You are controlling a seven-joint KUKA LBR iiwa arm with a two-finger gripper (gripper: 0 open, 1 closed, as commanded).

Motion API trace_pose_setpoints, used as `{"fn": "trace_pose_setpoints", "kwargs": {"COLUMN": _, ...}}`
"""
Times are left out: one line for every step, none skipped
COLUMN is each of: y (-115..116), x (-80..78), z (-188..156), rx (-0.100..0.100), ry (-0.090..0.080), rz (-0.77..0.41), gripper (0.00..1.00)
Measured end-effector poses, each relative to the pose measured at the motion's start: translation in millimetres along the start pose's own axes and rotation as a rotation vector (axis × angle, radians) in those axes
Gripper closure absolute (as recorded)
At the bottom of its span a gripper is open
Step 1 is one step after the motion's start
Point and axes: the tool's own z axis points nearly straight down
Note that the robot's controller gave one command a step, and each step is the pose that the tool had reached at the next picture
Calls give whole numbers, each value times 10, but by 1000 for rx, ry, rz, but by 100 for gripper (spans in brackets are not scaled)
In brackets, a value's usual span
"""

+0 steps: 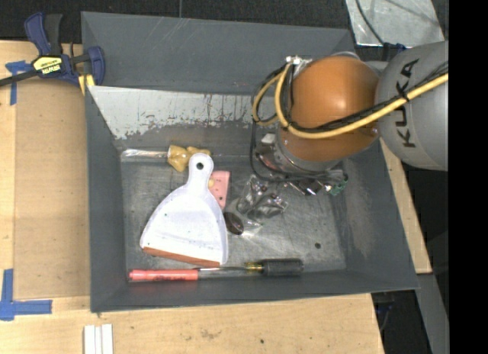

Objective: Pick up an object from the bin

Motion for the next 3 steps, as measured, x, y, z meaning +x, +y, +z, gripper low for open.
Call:
{"fn": "trace_pose_setpoints", "kwargs": {"y": 45, "x": -197, "z": -110, "rx": -1, "ry": 0, "rz": 296, "gripper": 100}}
{"fn": "trace_pose_setpoints", "kwargs": {"y": 201, "x": -72, "z": -13, "rx": 1, "ry": -1, "rz": 407, "gripper": 100}}
{"fn": "trace_pose_setpoints", "kwargs": {"y": 550, "x": -126, "z": 17, "rx": 0, "ry": 3, "rz": 303, "gripper": 100}}
